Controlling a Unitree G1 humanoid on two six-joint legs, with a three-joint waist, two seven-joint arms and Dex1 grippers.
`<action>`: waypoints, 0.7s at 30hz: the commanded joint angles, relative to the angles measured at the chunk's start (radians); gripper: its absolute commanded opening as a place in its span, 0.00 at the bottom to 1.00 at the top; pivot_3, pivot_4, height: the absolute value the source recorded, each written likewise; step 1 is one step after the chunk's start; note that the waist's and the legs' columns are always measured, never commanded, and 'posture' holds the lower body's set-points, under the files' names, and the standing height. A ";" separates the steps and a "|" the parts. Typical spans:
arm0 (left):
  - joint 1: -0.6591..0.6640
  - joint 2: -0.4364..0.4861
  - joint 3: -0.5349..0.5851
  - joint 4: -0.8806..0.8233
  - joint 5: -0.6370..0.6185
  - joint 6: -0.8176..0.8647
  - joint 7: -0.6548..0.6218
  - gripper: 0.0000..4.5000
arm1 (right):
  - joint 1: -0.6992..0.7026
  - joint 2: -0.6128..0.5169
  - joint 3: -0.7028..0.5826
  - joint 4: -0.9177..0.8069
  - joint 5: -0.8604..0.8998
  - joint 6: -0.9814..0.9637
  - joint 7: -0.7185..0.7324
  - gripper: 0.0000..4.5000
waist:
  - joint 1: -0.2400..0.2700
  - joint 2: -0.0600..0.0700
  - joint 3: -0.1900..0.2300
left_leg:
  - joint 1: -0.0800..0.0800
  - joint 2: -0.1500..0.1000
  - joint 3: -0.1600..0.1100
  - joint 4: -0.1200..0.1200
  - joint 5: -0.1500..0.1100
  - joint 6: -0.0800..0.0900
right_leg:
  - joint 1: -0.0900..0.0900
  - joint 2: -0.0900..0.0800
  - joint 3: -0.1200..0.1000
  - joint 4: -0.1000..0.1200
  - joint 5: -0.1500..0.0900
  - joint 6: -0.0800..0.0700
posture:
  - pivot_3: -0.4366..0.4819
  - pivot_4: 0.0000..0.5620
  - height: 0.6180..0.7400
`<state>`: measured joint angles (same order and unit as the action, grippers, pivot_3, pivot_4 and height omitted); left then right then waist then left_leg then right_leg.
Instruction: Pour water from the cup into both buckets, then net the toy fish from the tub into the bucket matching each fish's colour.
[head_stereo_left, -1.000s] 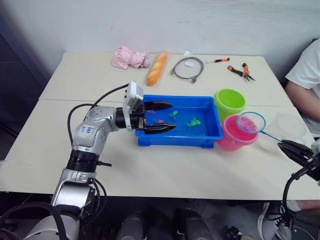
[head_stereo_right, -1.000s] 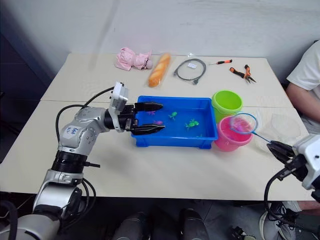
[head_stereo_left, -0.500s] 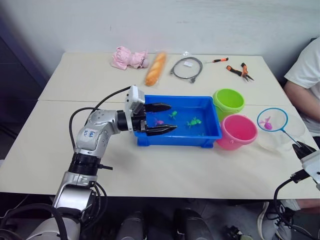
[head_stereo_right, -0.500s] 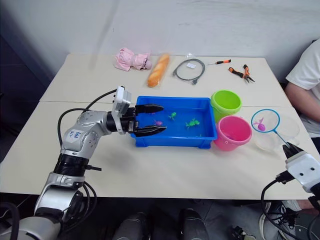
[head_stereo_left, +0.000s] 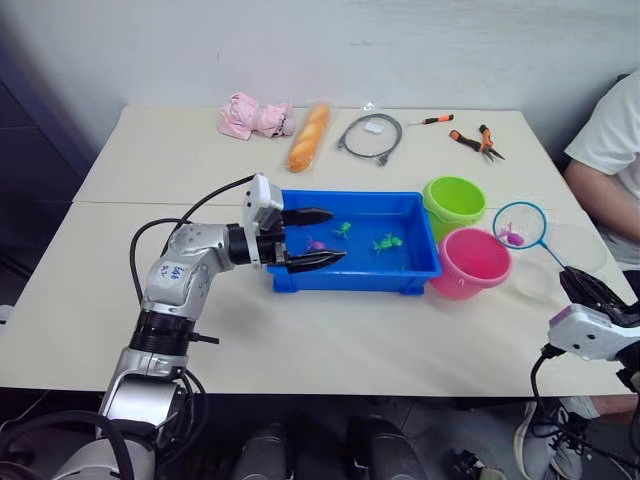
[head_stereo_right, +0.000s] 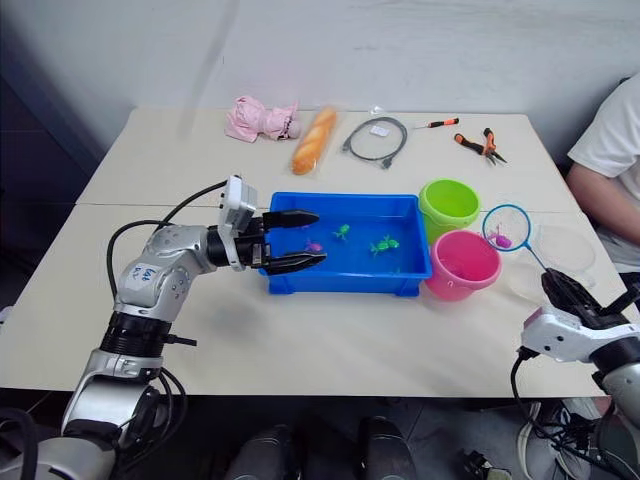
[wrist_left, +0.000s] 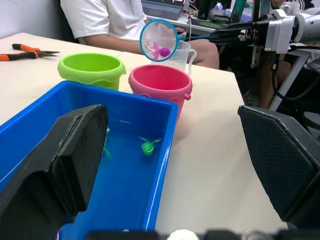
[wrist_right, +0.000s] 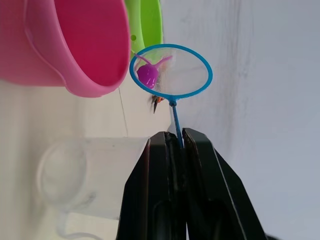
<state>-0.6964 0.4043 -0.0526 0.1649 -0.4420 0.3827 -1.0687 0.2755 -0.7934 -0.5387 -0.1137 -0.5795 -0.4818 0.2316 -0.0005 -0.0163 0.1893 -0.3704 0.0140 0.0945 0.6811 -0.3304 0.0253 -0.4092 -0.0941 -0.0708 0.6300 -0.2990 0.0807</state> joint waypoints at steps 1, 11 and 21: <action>-0.018 0.006 0.014 -0.012 0.003 -0.027 -0.004 0.99 | -0.006 -0.024 0.004 0.002 -0.045 -0.003 -0.061 0.00 | 0.000 0.000 0.000 | 0.000 0.000 0.000 0.000 0.000 0.000 | 0.000 0.000 0.000 0.000 0.000 0.000 | 0.48 0.27 0.99; 0.012 -0.009 0.017 0.019 0.020 -0.089 0.015 0.99 | 0.046 -0.067 0.063 0.013 -0.235 -0.025 -0.237 0.00 | 0.000 0.000 0.000 | 0.000 0.000 0.000 0.000 0.000 -0.001 | 0.000 0.000 0.000 0.000 0.000 0.000 | 0.48 0.27 0.99; 0.014 0.023 0.041 0.061 0.033 -0.133 0.026 0.99 | 0.031 -0.075 0.097 -0.030 -0.278 0.021 -0.274 0.00 | -0.001 0.000 0.000 | 0.000 0.000 0.000 0.000 0.001 -0.001 | 0.000 0.001 0.000 0.000 0.000 0.000 | 0.48 0.27 0.99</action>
<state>-0.6690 0.4176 -0.0354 0.2326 -0.4135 0.2663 -1.0404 0.3044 -0.8521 -0.4322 -0.1211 -0.8467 -0.4743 -0.0213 -0.0018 -0.0163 0.1892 -0.3703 0.0143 0.0947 0.6812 -0.3294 0.0239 -0.4091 -0.0935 -0.0706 0.6304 -0.2990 0.0807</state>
